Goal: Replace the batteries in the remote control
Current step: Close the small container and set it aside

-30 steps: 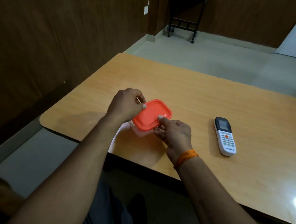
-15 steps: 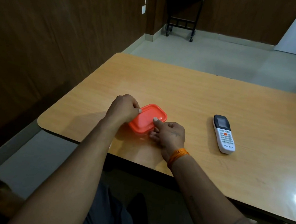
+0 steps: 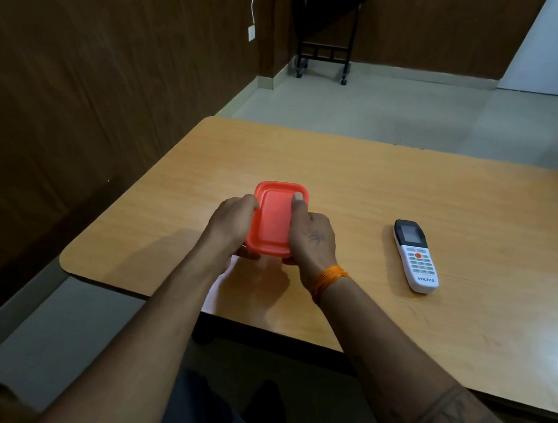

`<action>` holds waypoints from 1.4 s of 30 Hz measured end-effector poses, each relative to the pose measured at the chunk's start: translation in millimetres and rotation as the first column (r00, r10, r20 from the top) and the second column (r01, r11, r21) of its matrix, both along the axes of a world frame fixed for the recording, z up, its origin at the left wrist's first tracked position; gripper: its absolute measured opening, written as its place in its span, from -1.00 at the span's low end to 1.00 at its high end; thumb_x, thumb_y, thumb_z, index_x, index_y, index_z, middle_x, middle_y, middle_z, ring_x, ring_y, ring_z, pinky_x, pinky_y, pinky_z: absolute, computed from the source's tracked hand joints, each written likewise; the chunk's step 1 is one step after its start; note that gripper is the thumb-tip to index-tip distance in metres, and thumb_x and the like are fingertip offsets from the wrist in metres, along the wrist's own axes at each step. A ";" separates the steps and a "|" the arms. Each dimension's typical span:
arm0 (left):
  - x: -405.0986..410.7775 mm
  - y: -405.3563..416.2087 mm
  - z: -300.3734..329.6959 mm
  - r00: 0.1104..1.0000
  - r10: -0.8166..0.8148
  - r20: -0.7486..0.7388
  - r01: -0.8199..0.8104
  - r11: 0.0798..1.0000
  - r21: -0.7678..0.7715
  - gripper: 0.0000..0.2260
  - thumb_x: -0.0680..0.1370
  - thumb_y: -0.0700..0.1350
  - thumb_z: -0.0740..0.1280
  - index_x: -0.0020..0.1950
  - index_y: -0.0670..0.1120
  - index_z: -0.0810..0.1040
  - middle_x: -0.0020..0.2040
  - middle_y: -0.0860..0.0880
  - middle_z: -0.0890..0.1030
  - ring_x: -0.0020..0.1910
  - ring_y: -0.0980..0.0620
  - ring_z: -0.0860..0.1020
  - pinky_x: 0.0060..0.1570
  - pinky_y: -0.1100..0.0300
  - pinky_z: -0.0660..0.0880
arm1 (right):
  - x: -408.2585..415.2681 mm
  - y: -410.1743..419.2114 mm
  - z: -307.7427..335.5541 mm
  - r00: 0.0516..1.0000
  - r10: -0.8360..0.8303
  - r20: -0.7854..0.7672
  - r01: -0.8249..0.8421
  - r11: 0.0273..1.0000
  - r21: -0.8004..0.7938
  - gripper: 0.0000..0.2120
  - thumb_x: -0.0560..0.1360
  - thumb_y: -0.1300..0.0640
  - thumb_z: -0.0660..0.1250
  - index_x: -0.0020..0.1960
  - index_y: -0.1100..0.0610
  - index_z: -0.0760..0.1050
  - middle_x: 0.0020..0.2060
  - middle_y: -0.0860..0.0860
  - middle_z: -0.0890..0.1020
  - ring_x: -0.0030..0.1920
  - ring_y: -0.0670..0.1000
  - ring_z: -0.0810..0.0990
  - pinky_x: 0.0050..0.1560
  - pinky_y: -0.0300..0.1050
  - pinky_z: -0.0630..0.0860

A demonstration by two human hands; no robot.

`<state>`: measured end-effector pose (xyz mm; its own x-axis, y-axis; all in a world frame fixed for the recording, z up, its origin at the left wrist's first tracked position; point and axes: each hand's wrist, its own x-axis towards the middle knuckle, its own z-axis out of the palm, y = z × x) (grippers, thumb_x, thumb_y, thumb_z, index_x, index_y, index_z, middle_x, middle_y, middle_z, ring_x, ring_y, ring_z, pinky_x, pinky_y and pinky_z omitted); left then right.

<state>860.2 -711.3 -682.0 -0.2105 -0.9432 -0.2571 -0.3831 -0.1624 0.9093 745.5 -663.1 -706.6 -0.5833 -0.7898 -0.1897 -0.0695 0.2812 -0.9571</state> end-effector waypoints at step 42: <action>208.2 -56.1 22.4 0.955 0.294 0.022 -0.292 0.954 -0.068 -0.86 0.52 -0.31 0.45 0.02 -0.13 0.72 -0.05 -0.15 0.73 -0.07 -0.11 0.71 -0.11 0.04 0.69 | 167.3 -66.0 16.2 0.973 0.185 0.136 -0.189 0.982 0.017 -0.88 0.59 0.10 0.34 -0.03 0.16 0.56 -0.12 0.15 0.69 -0.27 0.15 0.72 -0.23 0.16 0.74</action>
